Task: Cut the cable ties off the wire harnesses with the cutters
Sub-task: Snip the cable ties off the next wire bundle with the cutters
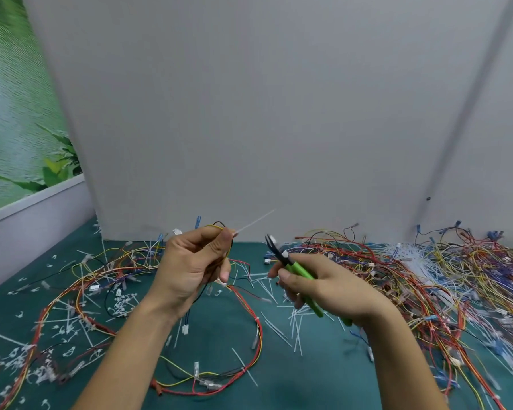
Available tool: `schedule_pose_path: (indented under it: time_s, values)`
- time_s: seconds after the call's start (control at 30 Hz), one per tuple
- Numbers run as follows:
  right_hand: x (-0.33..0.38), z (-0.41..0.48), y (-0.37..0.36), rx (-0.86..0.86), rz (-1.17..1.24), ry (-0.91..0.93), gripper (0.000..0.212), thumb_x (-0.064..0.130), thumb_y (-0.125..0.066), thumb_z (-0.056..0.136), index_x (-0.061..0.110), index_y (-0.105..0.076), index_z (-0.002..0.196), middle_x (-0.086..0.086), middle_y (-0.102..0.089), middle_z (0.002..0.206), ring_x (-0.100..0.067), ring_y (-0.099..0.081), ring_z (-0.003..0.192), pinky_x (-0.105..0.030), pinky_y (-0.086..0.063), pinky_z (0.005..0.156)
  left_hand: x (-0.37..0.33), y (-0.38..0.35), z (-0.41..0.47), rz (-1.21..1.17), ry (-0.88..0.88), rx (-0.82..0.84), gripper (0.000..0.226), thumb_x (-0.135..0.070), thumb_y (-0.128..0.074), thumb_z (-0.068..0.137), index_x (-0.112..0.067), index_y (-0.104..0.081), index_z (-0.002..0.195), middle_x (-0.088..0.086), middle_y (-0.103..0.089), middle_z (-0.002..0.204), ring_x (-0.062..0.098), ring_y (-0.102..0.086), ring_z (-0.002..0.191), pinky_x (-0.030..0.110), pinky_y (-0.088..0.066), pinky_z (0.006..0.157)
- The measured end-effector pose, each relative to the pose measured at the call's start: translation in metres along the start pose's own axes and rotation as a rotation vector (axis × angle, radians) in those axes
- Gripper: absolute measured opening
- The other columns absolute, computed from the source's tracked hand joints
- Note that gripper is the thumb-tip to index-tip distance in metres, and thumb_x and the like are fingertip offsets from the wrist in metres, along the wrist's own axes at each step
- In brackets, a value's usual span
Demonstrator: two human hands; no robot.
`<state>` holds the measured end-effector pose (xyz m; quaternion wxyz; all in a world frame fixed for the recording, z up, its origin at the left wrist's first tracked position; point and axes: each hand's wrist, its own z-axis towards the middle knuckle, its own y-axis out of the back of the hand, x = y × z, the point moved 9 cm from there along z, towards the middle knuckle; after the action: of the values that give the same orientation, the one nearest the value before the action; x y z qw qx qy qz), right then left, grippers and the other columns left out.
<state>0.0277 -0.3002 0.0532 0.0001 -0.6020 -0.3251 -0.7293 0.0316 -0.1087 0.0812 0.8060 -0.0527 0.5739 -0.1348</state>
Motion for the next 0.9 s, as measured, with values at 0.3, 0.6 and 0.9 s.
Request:
schedule_pose_path:
  time_s: [0.3,0.6,0.9]
  values:
    - [0.017,-0.005,-0.015,0.081,0.218,0.029,0.032,0.036,-0.053,0.098,0.011,-0.067,0.114,-0.006,-0.061,0.085,-0.020,-0.063,0.081,-0.040,-0.057,0.081,-0.003,-0.004,-0.001,0.044,-0.033,-0.006,0.061,-0.065,-0.091,0.051,-0.013,-0.076,0.079,0.005,-0.046,0.060,0.018,-0.045,0.038,0.020,-0.040,0.045]
    - [0.012,-0.002,-0.007,0.018,0.203,0.001,0.027,0.029,-0.055,0.107,0.006,-0.069,0.108,-0.002,-0.056,0.074,-0.023,-0.060,0.068,-0.035,-0.056,0.064,-0.003,-0.001,-0.001,0.045,-0.041,-0.012,0.060,-0.065,-0.090,0.053,-0.013,-0.076,0.079,0.004,-0.048,0.061,0.016,-0.043,0.038,0.020,-0.039,0.046]
    - [0.013,-0.002,-0.005,-0.006,0.179,0.001,0.025,0.027,-0.055,0.106,0.005,-0.069,0.108,-0.006,-0.058,0.076,-0.022,-0.061,0.068,-0.033,-0.056,0.065,-0.001,-0.005,-0.002,0.055,-0.014,0.013,0.028,-0.041,-0.079,0.070,-0.013,-0.076,0.076,0.000,-0.049,0.056,0.015,-0.042,0.037,0.020,-0.039,0.045]
